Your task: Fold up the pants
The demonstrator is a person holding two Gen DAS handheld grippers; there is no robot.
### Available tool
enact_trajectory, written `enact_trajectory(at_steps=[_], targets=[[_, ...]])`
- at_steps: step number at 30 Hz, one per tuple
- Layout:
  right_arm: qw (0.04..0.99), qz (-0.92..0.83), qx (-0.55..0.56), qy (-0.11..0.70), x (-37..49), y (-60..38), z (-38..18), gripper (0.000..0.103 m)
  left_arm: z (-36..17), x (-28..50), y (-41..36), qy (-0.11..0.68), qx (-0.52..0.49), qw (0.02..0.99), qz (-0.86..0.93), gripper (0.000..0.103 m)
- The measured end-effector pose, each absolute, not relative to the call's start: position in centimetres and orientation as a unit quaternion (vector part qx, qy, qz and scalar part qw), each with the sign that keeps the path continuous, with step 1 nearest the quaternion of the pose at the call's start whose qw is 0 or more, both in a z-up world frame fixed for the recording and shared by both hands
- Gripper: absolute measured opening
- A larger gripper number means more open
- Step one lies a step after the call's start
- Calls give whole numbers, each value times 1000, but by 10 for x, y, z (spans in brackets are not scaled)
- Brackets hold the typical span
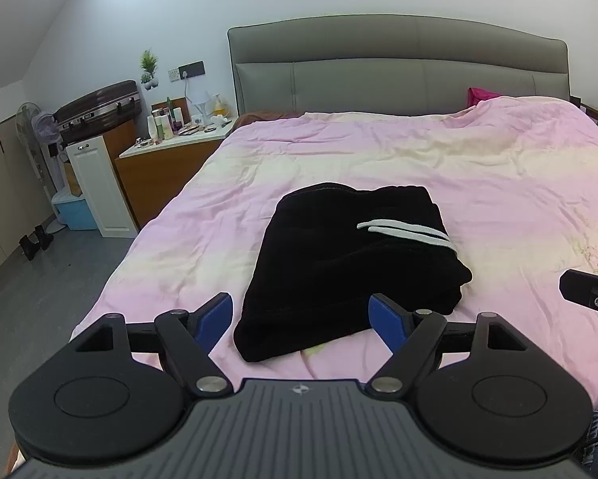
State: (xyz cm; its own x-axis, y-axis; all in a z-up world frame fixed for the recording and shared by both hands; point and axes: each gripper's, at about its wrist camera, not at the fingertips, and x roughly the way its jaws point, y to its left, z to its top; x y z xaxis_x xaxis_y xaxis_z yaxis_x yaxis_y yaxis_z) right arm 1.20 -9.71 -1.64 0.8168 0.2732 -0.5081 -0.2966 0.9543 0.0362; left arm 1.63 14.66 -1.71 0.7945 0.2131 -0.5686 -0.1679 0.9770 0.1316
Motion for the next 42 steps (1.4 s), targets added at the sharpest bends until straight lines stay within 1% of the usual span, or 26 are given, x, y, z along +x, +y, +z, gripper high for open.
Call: enact_trajectory(at_steps=[42], targets=[[953, 161, -17, 257, 3, -104, -16, 98, -8, 16, 149, 302, 49, 947, 97, 91]])
